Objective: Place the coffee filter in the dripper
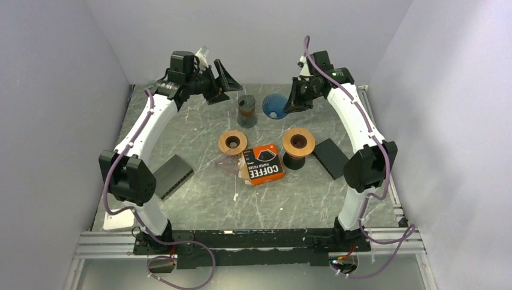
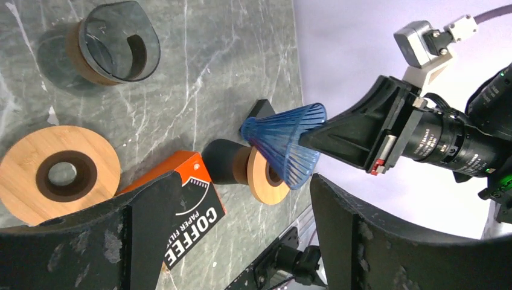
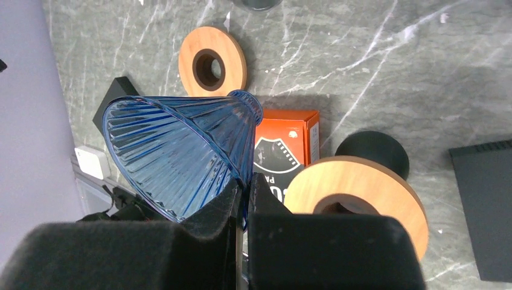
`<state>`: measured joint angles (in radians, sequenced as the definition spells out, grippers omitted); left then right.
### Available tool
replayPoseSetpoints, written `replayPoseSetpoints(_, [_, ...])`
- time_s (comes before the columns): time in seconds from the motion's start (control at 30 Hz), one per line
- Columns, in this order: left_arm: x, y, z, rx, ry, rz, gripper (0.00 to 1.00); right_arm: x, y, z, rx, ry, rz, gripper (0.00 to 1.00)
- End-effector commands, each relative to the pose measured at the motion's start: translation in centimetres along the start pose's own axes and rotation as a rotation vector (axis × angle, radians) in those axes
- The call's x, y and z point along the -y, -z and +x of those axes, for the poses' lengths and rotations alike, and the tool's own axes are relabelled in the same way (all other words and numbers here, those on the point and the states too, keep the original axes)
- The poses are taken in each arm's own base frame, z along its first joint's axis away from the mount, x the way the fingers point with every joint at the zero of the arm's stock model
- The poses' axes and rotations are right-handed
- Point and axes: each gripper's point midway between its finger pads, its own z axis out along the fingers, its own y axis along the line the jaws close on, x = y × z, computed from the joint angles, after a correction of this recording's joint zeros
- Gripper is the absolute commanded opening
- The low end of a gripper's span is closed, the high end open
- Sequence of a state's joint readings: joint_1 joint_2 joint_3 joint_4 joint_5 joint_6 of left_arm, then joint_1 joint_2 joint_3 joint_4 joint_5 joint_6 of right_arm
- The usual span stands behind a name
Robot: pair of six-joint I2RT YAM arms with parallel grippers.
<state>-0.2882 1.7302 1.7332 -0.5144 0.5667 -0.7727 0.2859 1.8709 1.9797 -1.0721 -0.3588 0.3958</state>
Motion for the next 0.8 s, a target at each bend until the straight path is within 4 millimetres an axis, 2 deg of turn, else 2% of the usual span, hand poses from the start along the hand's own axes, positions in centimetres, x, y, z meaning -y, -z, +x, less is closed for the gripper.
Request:
replayPoseSetpoints(0.0, [1.5,1.5,-0.8,0.051,-0.057,0.009,0.84,-1.7,6.6,-1.7,0.130,0.009,-0.042,0.00])
replayPoseSetpoints(0.13, [-0.4,1.4,0.1,0.013,-0.089,-0.061,0.85,0.0,8.6,-0.8,0.114,-0.018,-0.014,0.00])
replayPoseSetpoints(0.3, [-3.4,2.0,0.9,-0.019,-0.137,-0.206,0.86,1.6,10.8,1.7,0.061,-0.050,0.022,0.00])
replayPoseSetpoints(0.4, [-5.0,2.6,0.8,-0.033,-0.196,-0.291,0.87,2.0,12.0,3.4,0.031,-0.108,0.004,0.00])
replayPoseSetpoints(0.47, [-6.6,3.5,0.3,-0.020,-0.215,-0.380,0.92,2.2,12.5,4.3,0.014,-0.145,0.001,0.00])
replayPoseSetpoints(0.63, [-7.7,4.4,-0.6,0.023,-0.210,-0.407,0.94,2.6,12.7,7.0,-0.070,-0.200,-0.004,0.00])
replayPoseSetpoints(0.77, [-7.6,4.0,-0.6,0.020,-0.195,-0.388,0.94,3.7,11.9,7.9,-0.115,-0.205,0.029,0.00])
